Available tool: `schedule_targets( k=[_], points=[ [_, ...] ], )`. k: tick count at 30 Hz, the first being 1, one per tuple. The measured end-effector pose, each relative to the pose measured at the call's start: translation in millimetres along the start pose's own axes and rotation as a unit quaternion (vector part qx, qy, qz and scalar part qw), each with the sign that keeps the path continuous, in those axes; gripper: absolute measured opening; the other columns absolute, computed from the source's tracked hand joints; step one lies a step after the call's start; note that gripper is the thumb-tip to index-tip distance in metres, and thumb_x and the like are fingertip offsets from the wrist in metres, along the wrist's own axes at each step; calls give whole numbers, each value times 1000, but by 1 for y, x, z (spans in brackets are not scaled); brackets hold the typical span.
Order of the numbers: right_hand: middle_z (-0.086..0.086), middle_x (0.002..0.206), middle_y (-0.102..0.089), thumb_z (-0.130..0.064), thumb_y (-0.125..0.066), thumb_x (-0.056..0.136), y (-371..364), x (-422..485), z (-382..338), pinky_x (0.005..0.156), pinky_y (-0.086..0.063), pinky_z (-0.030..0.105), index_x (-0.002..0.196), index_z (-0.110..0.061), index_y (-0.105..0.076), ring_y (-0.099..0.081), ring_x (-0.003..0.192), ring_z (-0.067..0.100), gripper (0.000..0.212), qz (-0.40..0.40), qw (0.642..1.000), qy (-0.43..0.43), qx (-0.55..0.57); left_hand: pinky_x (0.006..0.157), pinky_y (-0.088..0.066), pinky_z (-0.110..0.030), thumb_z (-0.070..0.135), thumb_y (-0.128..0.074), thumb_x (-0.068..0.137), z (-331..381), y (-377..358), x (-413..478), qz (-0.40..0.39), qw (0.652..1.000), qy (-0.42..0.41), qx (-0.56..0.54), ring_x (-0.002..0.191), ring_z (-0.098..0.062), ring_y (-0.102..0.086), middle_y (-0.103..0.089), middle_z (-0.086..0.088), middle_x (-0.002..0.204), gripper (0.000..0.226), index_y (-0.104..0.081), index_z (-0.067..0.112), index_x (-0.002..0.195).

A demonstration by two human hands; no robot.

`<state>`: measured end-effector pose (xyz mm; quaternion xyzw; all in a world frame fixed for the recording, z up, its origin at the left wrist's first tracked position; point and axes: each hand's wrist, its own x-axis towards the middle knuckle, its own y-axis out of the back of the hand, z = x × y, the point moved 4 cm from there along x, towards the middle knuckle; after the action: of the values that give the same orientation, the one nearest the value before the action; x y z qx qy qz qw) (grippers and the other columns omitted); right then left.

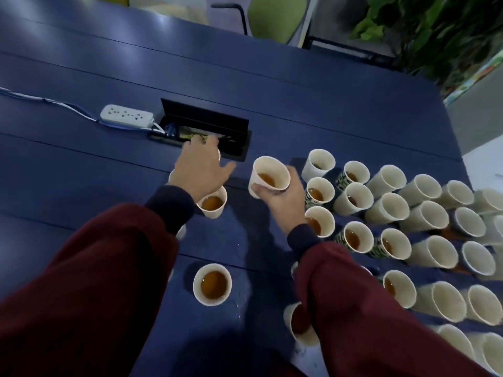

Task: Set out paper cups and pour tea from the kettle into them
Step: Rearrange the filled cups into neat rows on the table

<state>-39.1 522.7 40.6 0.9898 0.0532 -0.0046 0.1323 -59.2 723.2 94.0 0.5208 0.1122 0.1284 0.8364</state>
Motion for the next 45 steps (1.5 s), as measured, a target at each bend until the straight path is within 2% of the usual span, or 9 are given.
schedule_targets(
  k=[9,16,21,29,34,36,38,43,45],
  points=[
    [-6,102,-69,-25,-86,73,-6,82,53,86,-51,30,114,-19,-59,-65,95,17,49,126,987,-87,-40,97,-47,-54,42,-69,87,-31,-26,52,-78,994,22,69,118,-41,-47,-44,-20,134,68,-40,25,146],
    [-1,108,-68,-23,-87,73,-17,105,70,81,-43,14,122,-13,-59,-62,95,13,57,196,976,-86,-39,92,-50,-49,40,-72,84,-41,-33,67,-77,995,0,57,114,-37,-51,-49,-18,130,69,-43,26,146],
    [1,108,-67,-19,-88,73,-25,110,78,84,-46,18,122,-9,-56,-61,95,15,60,187,977,-89,-42,93,-47,-45,42,-77,80,-50,-42,70,-116,992,-9,43,114,-37,-51,-47,-19,132,77,-43,26,147],
    [-1,117,-63,-13,-88,72,-23,98,84,86,-38,12,130,-11,-50,-58,105,12,70,117,985,-119,-49,80,-48,-43,28,-72,84,-45,-43,75,-103,993,-13,55,89,-28,-47,-49,-16,119,49,-54,22,129],
    [5,129,-57,-22,-85,76,-23,69,92,108,-42,36,135,-10,-46,-54,121,23,72,98,974,-199,-56,78,-47,-41,31,-72,82,-21,-35,72,-90,994,-41,49,97,-32,-53,-48,-13,122,52,-53,25,130],
    [7,124,-59,-23,-82,77,-22,54,92,106,-46,46,123,-15,-54,-58,115,23,55,100,969,-217,-55,81,-48,-41,34,-73,82,-4,-31,66,-86,994,-62,39,102,-30,-54,-48,-10,124,55,-51,29,132],
    [2,113,-62,-16,-82,79,-24,41,86,101,-50,46,110,-19,-57,-61,104,16,40,66,978,-191,-41,85,-51,-43,35,-72,83,12,-30,58,-90,992,-86,34,105,-29,-54,-48,-7,124,55,-51,32,133],
    [-9,133,-59,-32,-86,73,-37,17,57,105,-47,32,136,-25,-48,-55,123,8,73,-36,997,-50,-45,82,-52,-38,43,-69,80,52,-36,32,-128,979,-157,33,101,-25,-57,-48,-2,116,56,-50,37,132],
    [-8,124,-63,-35,-85,73,-35,15,48,98,-53,36,129,-29,-51,-61,115,11,66,-12,999,-23,-28,81,-53,-39,47,-67,80,64,-38,25,-152,971,-180,34,95,-24,-57,-48,-1,108,54,-49,39,130]
  ],
)
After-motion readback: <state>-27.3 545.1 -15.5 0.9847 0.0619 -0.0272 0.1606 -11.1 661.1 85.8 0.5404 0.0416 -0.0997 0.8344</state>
